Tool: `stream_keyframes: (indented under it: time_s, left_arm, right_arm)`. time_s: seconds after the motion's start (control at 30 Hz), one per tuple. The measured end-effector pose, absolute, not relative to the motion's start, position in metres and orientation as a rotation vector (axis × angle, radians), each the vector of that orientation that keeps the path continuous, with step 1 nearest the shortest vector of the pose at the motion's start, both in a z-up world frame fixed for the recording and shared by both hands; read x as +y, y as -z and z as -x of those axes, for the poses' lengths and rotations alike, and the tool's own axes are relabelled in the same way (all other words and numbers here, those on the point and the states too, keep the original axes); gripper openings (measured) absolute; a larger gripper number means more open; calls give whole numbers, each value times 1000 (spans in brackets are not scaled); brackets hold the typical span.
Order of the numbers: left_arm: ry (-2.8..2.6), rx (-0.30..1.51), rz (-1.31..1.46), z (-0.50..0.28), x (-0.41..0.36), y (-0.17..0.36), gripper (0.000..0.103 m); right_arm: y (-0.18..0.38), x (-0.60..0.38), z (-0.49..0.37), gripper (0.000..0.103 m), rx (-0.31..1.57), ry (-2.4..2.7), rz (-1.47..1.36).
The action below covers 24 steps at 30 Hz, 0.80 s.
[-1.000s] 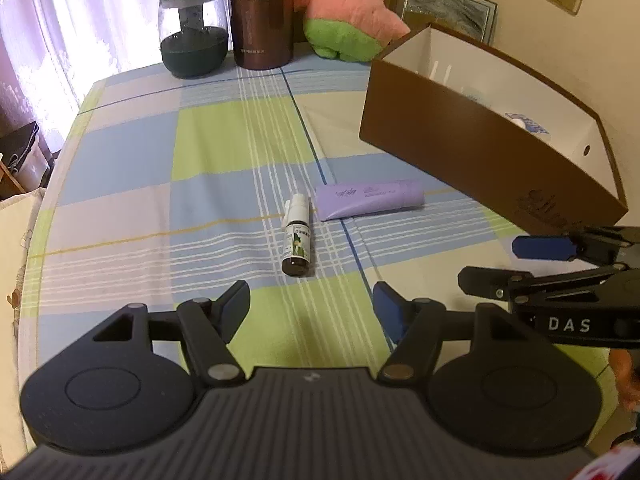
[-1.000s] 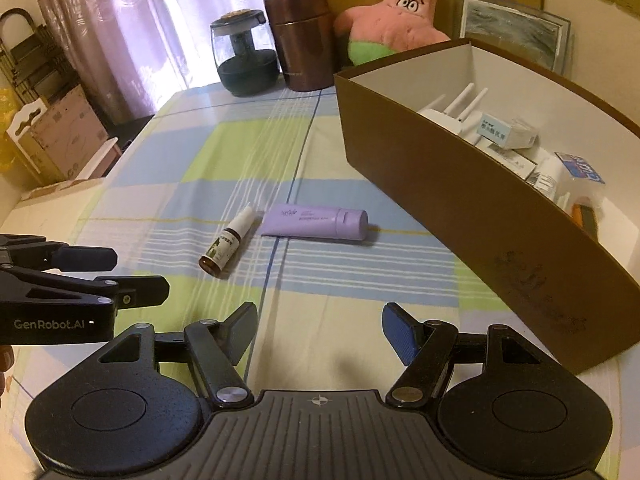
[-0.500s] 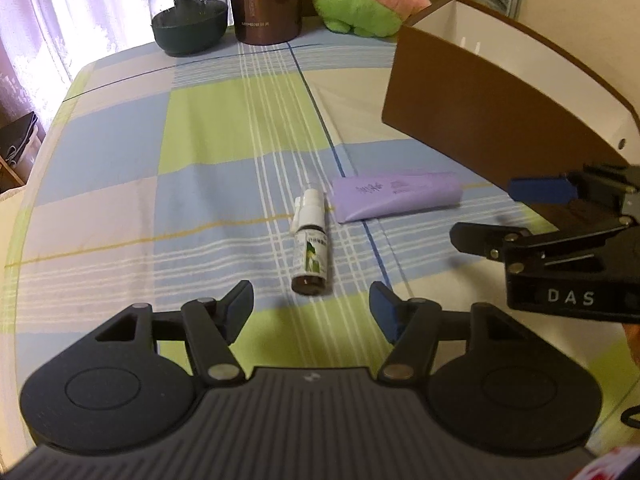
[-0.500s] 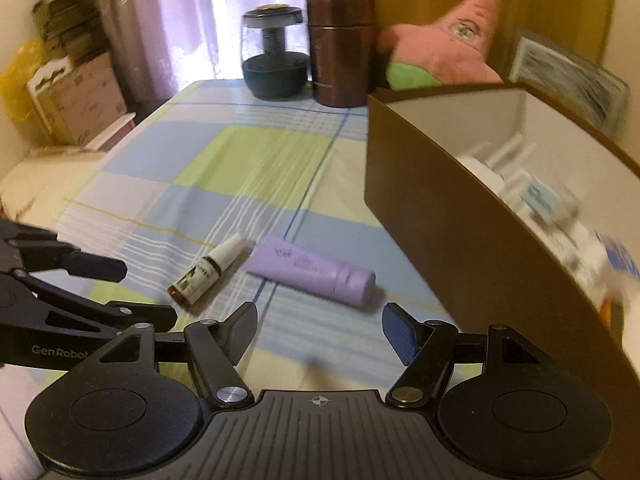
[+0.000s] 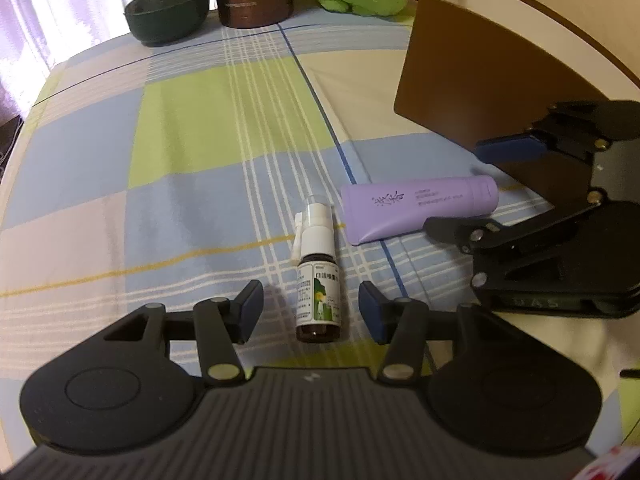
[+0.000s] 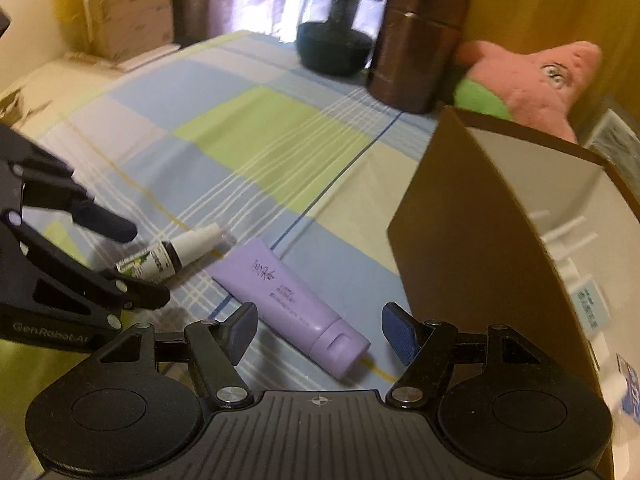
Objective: Organize rigid objects
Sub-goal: 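Grasp the small white-capped spray bottle with the left tool while the right tool grasps the lavender tube, then lift the spray bottle with the left tool while the right tool lifts the lavender tube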
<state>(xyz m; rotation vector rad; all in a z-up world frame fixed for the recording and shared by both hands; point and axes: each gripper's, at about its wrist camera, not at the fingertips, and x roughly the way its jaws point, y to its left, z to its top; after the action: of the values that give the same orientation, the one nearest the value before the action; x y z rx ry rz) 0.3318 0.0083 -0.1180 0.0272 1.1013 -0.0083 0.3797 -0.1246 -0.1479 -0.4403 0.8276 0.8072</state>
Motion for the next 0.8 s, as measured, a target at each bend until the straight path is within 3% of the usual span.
stream_keyframes:
  time_s: [0.17, 0.23, 0.3, 0.5, 0.8]
  left_arm:
    - [42, 1104, -60, -336, 10, 123, 48]
    - [48, 1103, -56, -336, 11, 123, 48]
    - [52, 1103, -49, -338, 13, 123, 46]
    - [60, 1101, -51, -342, 12, 123, 41]
    - [57, 1113, -73, -341, 9, 123, 20]
  right_arm:
    - [158, -123, -384, 62, 856, -857, 457]
    - [159, -123, -382, 42, 868, -875, 457]
    - [158, -125, -380, 34, 903, -899, 419]
    - [157, -121, -371, 34, 933, -874, 354]
    - [156, -124, -366, 27, 932, -772, 268]
